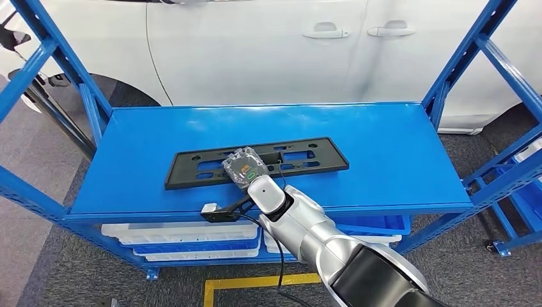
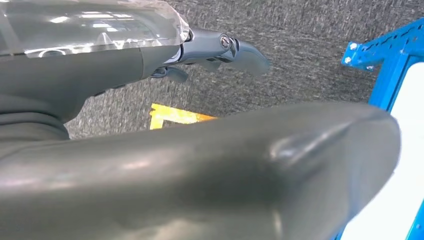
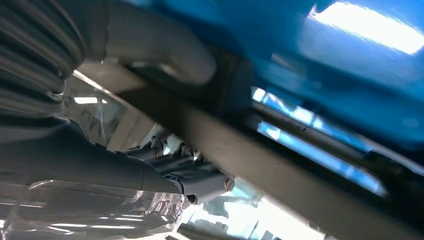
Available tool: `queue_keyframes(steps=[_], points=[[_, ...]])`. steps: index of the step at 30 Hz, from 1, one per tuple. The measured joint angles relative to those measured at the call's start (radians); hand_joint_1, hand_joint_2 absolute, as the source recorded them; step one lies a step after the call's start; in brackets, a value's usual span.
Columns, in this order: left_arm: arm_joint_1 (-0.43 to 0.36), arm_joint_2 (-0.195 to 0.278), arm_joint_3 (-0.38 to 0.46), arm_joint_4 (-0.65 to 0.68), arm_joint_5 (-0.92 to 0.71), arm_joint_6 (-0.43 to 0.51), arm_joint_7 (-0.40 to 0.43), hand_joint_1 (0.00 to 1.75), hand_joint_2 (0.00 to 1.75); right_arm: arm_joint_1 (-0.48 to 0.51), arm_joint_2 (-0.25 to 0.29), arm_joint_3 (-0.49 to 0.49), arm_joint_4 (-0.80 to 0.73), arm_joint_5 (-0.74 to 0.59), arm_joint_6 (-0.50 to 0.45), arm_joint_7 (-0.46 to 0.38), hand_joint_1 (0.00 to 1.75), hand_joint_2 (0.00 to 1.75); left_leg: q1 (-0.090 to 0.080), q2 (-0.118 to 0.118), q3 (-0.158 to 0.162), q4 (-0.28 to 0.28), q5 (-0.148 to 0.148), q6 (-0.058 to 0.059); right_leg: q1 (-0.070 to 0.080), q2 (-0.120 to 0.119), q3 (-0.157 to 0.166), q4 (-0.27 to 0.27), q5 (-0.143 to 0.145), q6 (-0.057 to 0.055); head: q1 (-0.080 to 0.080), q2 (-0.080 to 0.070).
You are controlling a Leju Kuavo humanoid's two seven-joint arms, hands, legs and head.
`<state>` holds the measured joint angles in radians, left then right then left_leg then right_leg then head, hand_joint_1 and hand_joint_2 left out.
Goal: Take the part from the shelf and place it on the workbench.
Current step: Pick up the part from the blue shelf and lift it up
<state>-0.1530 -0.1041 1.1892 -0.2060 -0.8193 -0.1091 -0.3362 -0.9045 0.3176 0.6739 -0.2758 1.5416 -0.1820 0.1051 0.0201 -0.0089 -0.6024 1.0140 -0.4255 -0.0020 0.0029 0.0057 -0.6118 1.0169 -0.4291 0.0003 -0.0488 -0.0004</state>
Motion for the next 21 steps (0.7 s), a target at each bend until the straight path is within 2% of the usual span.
queue_keyframes(steps=[2, 4, 5, 7, 8, 9, 10, 11, 12, 13, 14, 15, 18, 20, 21], points=[[0.0, 0.0, 0.002, 0.0, 0.001, -0.002, -0.002, 0.0, 0.0, -0.002, 0.002, 0.0, 0.0, 0.0, 0.003, 0.001, 1.75, 1.75, 0.001, 0.0, 0.001, -0.002, -0.001, -0.012, 0.002, 0.001, 0.002, -0.005, 0.0, -0.008, 0.0, 0.0], [-0.001, -0.001, 0.002, 0.0, 0.002, -0.005, -0.003, 0.0, 0.0, -0.004, 0.004, 0.0, -0.002, 0.0, 0.002, 0.002, 1.75, 1.75, 0.003, 0.002, -0.008, 0.023, -0.02, -0.022, -0.001, 0.001, 0.009, -0.016, 0.004, -0.02, 0.0, 0.0], [-0.001, -0.001, 0.002, 0.0, 0.002, -0.006, -0.003, 0.0, 0.0, -0.005, 0.005, 0.0, -0.002, 0.0, 0.002, 0.002, 1.75, 1.75, 0.004, 0.003, -0.024, 0.062, -0.043, -0.025, -0.004, 0.001, 0.013, -0.021, 0.006, -0.025, 0.0, 0.0], [-0.002, -0.002, 0.003, 0.0, 0.004, -0.01, -0.006, 0.0, 0.0, -0.005, 0.006, 0.0, -0.003, 0.0, 0.002, 0.001, 1.75, 1.75, 0.004, 0.003, -0.084, 0.191, -0.103, -0.03, -0.001, 0.0, 0.016, -0.022, 0.003, -0.032, 0.0, 0.0], [-0.002, -0.002, 0.003, 0.0, 0.005, -0.014, -0.008, 0.0, 0.0, -0.004, 0.006, 0.0, -0.003, 0.0, 0.002, 0.001, 1.75, 1.75, 0.005, 0.003, -0.114, 0.249, -0.122, -0.032, 0.001, 0.0, 0.017, -0.021, 0.002, -0.034, 0.0, 0.0], [-0.002, -0.002, 0.004, 0.0, 0.006, -0.018, -0.012, 0.0, 0.0, -0.004, 0.006, 0.0, -0.003, 0.0, 0.002, 0.0, 1.75, 1.75, 0.005, 0.003, -0.13, 0.278, -0.124, -0.034, 0.003, 0.0, 0.018, -0.02, 0.0, -0.035, 0.0, 0.0], [-0.002, -0.002, 0.004, 0.0, 0.006, -0.022, -0.018, 0.0, 0.44, -0.003, 0.006, 0.0, -0.003, -0.001, 0.002, 0.0, 1.75, 1.75, 0.005, 0.004, -0.129, 0.269, -0.106, -0.035, 0.003, 0.0, 0.019, -0.018, -0.002, -0.034, 0.0, 0.0], [-0.002, -0.002, 0.004, 0.0, 0.006, -0.027, -0.025, 0.0, 0.87, -0.003, 0.006, 0.0, -0.003, -0.001, 0.0, 0.0, 1.75, 1.75, 0.005, 0.004, -0.108, 0.222, -0.073, -0.034, 0.003, 0.001, 0.022, -0.015, -0.006, -0.033, 0.0, 0.0], [-0.003, -0.002, 0.004, 0.0, 0.006, -0.031, -0.035, 0.0, 1.31, -0.004, 0.006, 0.0, -0.003, -0.002, -0.003, 0.0, 1.75, 1.75, 0.005, 0.005, -0.077, 0.153, -0.037, -0.033, 0.003, 0.001, 0.024, -0.011, -0.011, -0.03, 0.0, 0.0], [-0.004, -0.002, 0.004, 0.0, 0.004, -0.035, -0.046, 0.0, 1.75, -0.005, 0.006, 0.0, -0.004, -0.003, -0.008, -0.001, 1.75, 1.75, 0.003, 0.005, -0.045, 0.089, -0.013, -0.03, 0.005, 0.002, 0.024, -0.004, -0.017, -0.026, 0.0, 0.0], [-0.005, -0.002, 0.004, 0.0, 0.002, -0.039, -0.058, 0.0, 1.75, -0.006, 0.006, -0.001, -0.005, -0.006, -0.015, -0.002, 1.75, 1.75, 0.002, 0.005, -0.023, 0.043, 0.0, -0.025, 0.007, 0.003, 0.022, 0.001, -0.021, -0.022, 0.0, 0.0], [-0.006, -0.002, 0.004, 0.0, -0.001, -0.042, -0.068, 0.0, 1.75, -0.007, 0.006, -0.003, -0.006, -0.012, -0.025, -0.006, 1.75, 1.75, 0.001, 0.005, -0.013, 0.021, 0.0, -0.019, 0.008, 0.004, 0.019, 0.005, -0.023, -0.017, 0.0, 0.0], [-0.006, -0.002, 0.002, 0.0, -0.008, -0.049, -0.078, 0.0, 1.75, -0.008, 0.005, -0.018, -0.015, -0.045, -0.07, -0.03, 1.75, 1.75, 0.002, 0.003, -0.013, 0.014, -0.002, -0.002, 0.008, 0.005, 0.014, 0.009, -0.026, -0.004, 0.0, 0.0], [-0.008, -0.003, -0.001, 0.0, -0.012, -0.047, -0.077, 0.0, 1.75, -0.011, 0.005, -0.036, -0.029, -0.076, -0.121, -0.052, 1.75, 1.75, 0.006, 0.004, -0.01, 0.008, 0.001, 0.008, 0.007, 0.004, -0.007, 0.057, -0.058, 0.008, 0.0, 0.0], [-0.009, -0.003, -0.002, 0.0, -0.015, -0.043, -0.076, 0.0, 1.75, -0.014, 0.005, -0.046, -0.038, -0.093, -0.15, -0.064, 1.75, 1.75, 0.007, 0.004, -0.009, 0.007, 0.0, 0.011, 0.004, 0.003, -0.034, 0.113, -0.087, 0.013, 0.0, 0.0]])
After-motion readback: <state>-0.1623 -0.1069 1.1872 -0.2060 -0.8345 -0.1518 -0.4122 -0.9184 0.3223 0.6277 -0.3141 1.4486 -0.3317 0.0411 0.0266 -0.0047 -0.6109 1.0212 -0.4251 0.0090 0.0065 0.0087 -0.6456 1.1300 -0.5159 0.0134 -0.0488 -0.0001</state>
